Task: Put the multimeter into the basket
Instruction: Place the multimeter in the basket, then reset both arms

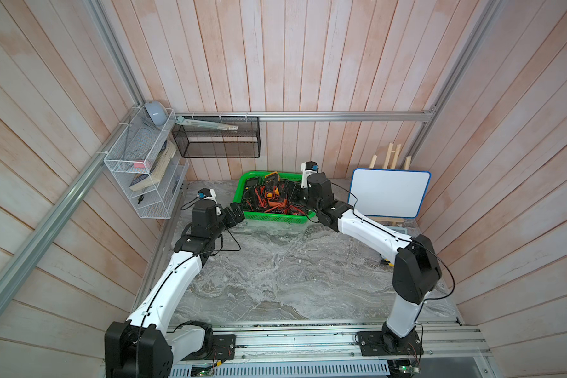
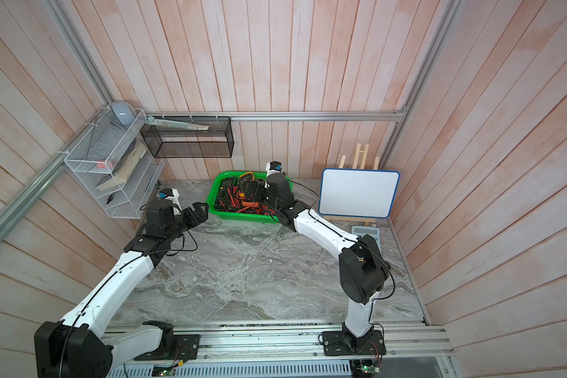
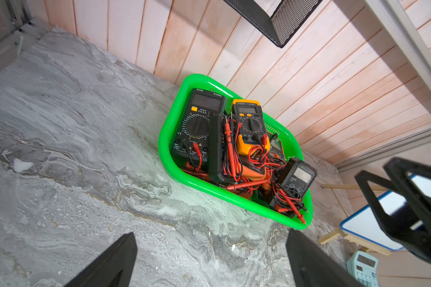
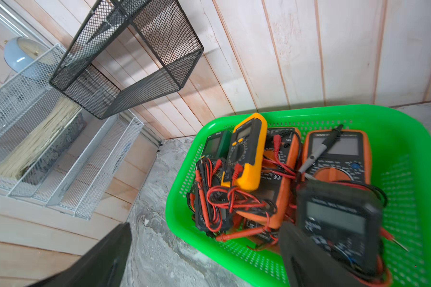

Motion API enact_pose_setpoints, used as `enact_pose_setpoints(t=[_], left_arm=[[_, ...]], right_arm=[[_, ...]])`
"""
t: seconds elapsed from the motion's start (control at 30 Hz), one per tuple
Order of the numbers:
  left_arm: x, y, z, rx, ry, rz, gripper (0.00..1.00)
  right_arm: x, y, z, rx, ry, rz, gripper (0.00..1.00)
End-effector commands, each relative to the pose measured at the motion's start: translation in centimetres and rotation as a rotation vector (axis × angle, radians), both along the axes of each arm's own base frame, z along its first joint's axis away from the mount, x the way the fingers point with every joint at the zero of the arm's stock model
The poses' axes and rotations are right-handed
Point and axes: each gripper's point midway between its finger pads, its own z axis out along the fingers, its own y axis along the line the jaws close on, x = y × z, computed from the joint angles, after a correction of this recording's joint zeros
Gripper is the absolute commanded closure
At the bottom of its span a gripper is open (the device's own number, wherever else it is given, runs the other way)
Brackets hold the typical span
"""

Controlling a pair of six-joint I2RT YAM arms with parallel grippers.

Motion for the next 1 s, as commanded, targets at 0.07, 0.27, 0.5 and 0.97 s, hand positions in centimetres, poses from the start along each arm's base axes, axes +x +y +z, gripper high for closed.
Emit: enact_pose_setpoints(t=[0.07,0.27,0.5,0.97], left_arm=[[0.1,2.2,4.0,0.151,-0.168,0.069,0.0],[-0.1,3.2,5.1,0.323,-0.341,0.088,0.0],[-1.2,5.0,2.0,0.538,-0.457,0.143,0.0],[-0.6,9.5,-4.9,0.442,-0.461,0.223,0.0]], right_arm=[[-1.9,-4.7,1.8,-0.017,-0.132,-0.044,0.02],[-4.1,-12.1,-0.3,-0.037,-0.174,-0.098,0.02],[-5.1,-21.2,-3.6,-0.155,-0.193,-0.312,0.02],[-5.7,-35.3,-7.9,-0.364,-0.231,-0.726,0.02]])
